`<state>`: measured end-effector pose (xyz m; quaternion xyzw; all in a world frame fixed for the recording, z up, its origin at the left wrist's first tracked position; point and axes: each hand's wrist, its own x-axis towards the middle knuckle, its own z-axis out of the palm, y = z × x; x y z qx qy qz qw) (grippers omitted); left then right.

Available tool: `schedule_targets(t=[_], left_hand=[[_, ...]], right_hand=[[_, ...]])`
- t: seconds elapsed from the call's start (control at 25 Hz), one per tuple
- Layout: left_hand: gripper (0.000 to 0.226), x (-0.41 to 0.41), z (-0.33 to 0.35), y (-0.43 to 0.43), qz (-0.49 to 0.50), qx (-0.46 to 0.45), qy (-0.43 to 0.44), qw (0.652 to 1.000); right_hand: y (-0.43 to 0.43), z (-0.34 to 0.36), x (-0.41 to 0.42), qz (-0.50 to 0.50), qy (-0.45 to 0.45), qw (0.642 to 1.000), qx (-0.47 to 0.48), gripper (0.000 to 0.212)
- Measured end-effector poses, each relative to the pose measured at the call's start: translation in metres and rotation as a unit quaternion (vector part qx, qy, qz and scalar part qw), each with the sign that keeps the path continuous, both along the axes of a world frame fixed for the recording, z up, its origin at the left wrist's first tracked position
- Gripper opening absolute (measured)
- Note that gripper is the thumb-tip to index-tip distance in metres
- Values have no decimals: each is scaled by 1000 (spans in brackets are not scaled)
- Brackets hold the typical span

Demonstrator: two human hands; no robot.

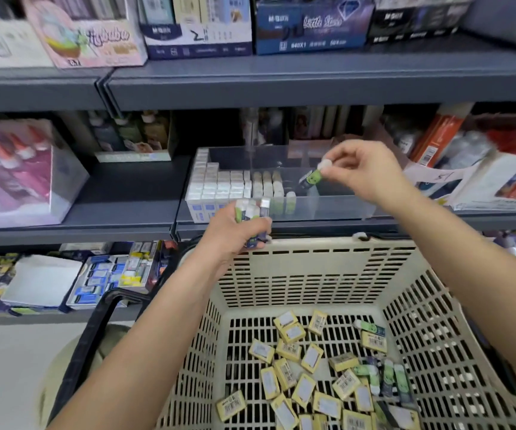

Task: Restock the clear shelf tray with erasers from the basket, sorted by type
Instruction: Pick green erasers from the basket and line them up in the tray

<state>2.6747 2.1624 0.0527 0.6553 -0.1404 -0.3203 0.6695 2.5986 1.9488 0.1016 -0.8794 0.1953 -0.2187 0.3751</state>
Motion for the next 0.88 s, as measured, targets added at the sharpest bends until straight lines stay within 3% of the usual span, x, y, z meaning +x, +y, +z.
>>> schedule_targets(t=[0.12,0.32,0.6,0.76,0.88], left_hand=[[18,6,-2,0,15,-3,0,1000],[18,12,-10,1,21,0,4,1000],[17,12,-14,1,19,-6,17,1000],[20,10,-13,-2,-10,-6,15,1000],[19,6,-10,-7,-12,-10,21,1000]], right_hand=[[1,-5,28,-1,61,991,-118,3],[9,-24,53,40,181,976,-117,4],[16,-24,56,101,229,954,-165,20],[23,-19,42,61,155,963,-211,24],[35,-15,29,105,90,984,-110,21]])
